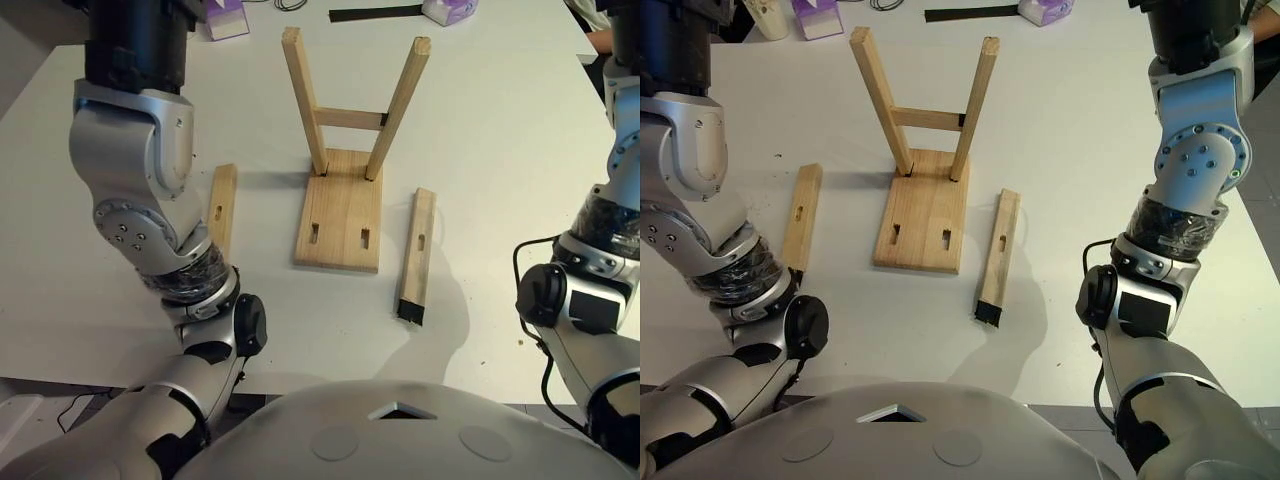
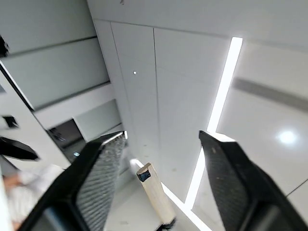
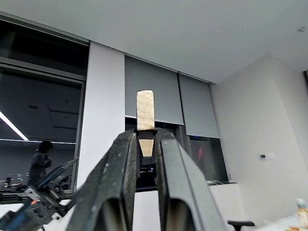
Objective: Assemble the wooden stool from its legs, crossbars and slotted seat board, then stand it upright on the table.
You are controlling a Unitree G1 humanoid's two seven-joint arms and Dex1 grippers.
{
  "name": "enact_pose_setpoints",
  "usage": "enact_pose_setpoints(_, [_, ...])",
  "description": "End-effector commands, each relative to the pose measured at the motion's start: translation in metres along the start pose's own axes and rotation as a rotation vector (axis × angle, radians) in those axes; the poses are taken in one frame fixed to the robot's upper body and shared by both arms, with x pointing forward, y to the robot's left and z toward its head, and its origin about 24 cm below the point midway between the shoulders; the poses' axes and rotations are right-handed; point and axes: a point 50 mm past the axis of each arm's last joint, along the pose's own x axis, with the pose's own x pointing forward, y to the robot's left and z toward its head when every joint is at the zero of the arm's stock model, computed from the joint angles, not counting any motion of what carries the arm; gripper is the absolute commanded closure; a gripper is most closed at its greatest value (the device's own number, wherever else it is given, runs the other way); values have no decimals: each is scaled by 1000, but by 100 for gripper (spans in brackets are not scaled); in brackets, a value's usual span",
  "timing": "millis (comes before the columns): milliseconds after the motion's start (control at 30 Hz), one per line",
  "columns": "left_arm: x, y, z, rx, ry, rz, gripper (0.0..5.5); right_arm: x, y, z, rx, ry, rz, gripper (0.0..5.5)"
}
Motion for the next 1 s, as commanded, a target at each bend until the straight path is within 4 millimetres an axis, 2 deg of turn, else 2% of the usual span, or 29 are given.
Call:
enact_pose_setpoints(33, [9, -2, -8, -214, -23, -9, 215, 39, 7, 4, 86, -110, 156, 508])
enact_pose_setpoints(133, [14, 4, -14, -353, -61, -4, 215, 54, 13, -7, 177, -131, 207, 508])
enact_pose_setpoints(233, [16, 9, -21, -457, -59, 0, 215, 60, 23, -18, 199, -113, 245, 508])
enact_pose_setpoints(333, [15, 12, -24, -499, -55, 15, 215, 62, 33, -29, 106, -34, 318, 508])
enact_pose_setpoints(600, [-2, 28, -7, -397, -49, 120, 215, 86, 55, -25, -268, 87, 491, 508])
enact_pose_setpoints(733, [-12, 31, 4, -395, -102, 91, 215, 85, 50, -29, -326, 125, 489, 508])
enact_pose_setpoints(1000, [-18, 41, 11, -392, -105, 26, 215, 79, 39, -36, -339, 164, 444, 508])
